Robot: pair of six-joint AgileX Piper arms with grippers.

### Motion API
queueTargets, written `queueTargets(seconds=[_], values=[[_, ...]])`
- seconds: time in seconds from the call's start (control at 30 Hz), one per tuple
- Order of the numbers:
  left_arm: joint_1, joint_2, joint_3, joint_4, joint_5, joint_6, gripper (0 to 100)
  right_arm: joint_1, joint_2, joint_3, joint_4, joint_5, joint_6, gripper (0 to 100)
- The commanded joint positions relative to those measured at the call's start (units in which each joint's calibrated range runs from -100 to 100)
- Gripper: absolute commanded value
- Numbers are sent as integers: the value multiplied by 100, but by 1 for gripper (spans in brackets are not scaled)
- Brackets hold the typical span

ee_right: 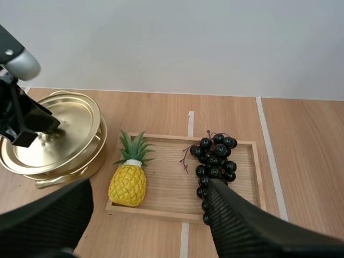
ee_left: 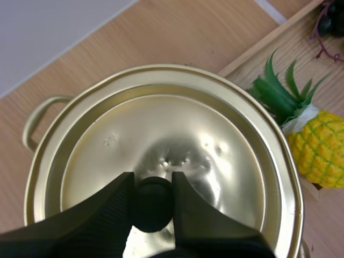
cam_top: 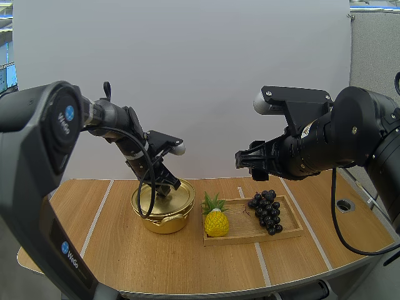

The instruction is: Open the pot, put the grape inside, and close it

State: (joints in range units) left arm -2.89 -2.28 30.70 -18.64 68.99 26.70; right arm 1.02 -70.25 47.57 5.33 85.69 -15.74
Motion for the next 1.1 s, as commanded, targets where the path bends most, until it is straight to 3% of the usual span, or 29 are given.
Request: queueTargets(seconds=[0.0,0.53,1.07], values=[[-12,-785,-108,-33,80,-25,0,-20,-13,-39,-2,-54,-29,100],[-12,-3166,-2274,80,565,-269,0,-20,-13,-39,-2,-54,-29,100],[-12,-4050,-3807,581,-1704,-269,0,-20,-13,-39,12,-70,-29,100]])
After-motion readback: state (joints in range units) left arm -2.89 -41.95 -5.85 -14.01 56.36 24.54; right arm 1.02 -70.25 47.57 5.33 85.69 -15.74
